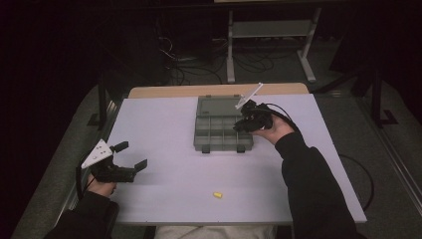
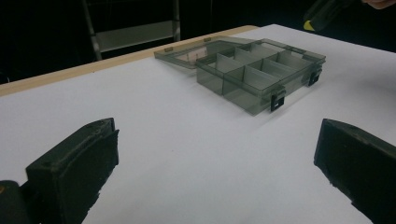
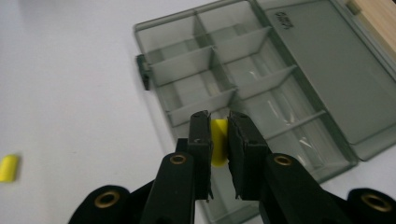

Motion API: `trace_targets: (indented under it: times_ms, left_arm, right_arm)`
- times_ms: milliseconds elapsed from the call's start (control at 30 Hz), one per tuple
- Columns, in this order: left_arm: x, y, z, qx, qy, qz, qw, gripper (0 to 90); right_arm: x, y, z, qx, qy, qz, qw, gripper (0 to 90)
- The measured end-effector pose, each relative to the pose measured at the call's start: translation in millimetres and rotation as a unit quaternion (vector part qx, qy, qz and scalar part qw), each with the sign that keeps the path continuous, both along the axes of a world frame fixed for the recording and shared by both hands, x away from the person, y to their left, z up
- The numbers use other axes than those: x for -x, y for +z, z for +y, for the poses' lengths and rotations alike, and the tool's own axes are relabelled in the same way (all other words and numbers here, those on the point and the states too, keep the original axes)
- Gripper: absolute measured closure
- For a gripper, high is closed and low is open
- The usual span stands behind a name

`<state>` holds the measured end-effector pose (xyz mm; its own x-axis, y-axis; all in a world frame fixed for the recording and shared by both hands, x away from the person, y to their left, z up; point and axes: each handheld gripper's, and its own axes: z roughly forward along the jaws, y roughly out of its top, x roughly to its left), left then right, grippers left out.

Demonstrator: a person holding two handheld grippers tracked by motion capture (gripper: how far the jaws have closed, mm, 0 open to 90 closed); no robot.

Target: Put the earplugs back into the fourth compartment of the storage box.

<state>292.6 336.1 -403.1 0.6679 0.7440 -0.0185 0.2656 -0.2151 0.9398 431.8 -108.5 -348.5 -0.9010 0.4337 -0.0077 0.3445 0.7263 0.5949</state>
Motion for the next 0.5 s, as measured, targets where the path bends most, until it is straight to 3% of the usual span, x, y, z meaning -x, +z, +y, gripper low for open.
trace_targets:
  times_ms: [333, 500]
  left_arm:
    - [-0.2, -0.1, -0.1, 0.0, 0.0, 0.0, 1.0, 0.0]
    - [-0.2, -0.1, -0.1, -0.001, -0.001, 0.0, 1.0, 0.0]
  right_arm:
    - [-19.5, -10.0, -6.8, 0.011, -0.031, 0.004, 0.9994, 78.4]
    - [-27.7, -19.9, -4.7, 0.026, -0.048, -0.005, 0.9985, 78.6]
